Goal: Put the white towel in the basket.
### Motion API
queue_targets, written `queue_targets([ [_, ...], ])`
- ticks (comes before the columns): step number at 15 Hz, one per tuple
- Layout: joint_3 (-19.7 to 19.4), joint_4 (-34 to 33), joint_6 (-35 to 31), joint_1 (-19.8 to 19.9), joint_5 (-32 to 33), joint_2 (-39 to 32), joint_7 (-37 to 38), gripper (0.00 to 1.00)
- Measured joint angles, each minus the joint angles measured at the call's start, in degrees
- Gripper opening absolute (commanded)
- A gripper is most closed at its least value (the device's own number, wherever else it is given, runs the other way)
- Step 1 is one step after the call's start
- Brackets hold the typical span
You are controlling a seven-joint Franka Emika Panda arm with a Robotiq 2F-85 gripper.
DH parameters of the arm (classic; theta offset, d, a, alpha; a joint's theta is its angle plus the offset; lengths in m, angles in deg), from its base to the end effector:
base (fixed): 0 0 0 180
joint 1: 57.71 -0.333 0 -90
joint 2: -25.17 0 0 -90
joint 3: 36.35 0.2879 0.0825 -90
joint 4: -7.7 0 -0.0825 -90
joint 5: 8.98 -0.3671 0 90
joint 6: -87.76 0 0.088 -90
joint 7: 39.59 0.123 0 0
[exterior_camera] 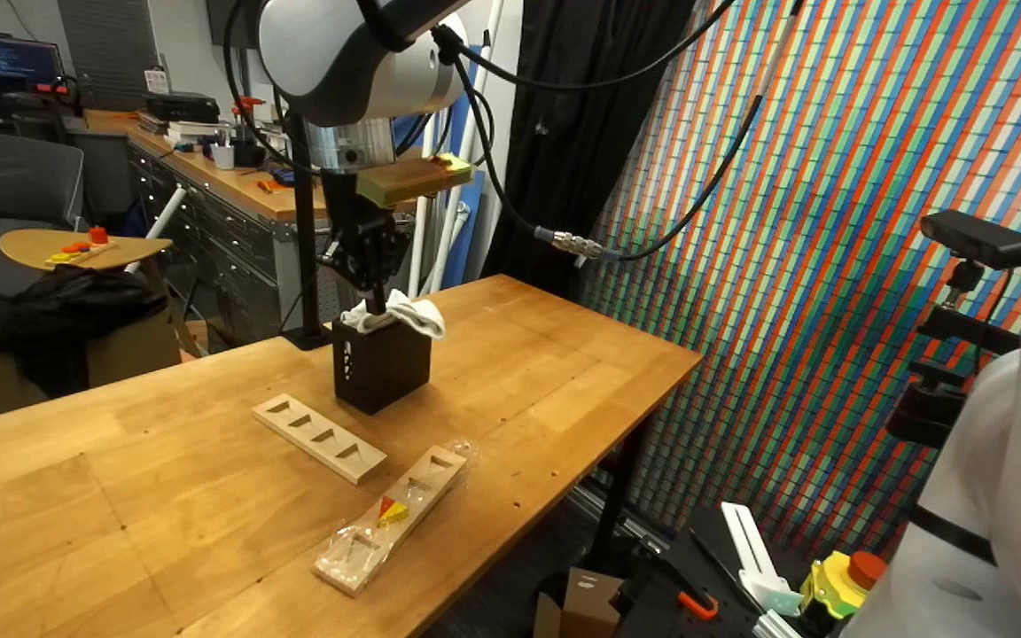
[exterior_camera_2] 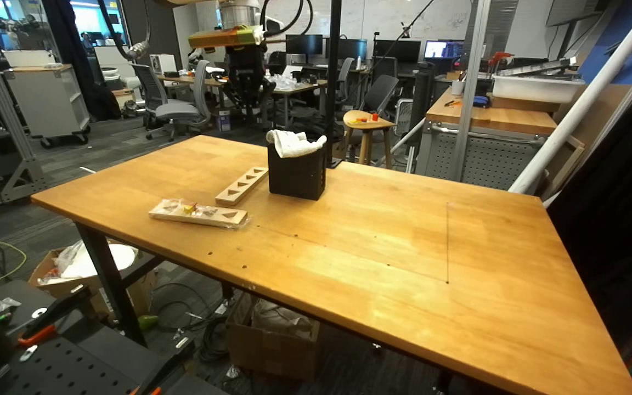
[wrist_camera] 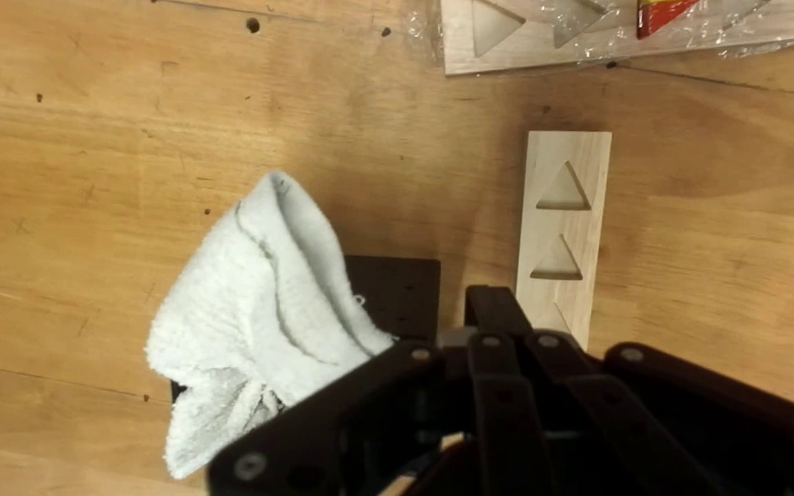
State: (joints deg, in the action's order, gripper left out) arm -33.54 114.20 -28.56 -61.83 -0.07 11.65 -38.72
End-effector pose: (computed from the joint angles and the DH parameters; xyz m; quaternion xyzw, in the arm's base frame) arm 0.5841 0.0588 0.3538 0.9936 0.0888 -0.0275 0.0648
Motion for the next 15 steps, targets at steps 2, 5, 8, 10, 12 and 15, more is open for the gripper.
queue_targets([
  [2,0.1,1.2,-0.2,-0.7,0.0,0.0,1.0,0.00],
  [5,-0.1,3.0,-1.0,-0.8,0.0,-0.2,1.3,0.00],
  [8,-0.4,3.7,-2.0,-0.3,0.0,-0.6,1.2,0.00],
  [10,-0.7,3.6,-2.4,0.4,0.0,-1.1,0.6,0.00],
  [12,-1.0,3.0,-2.7,1.3,0.0,-1.8,-0.8,0.00],
  [15,-1.5,0.7,-3.0,2.7,0.0,-3.8,-4.1,0.00],
])
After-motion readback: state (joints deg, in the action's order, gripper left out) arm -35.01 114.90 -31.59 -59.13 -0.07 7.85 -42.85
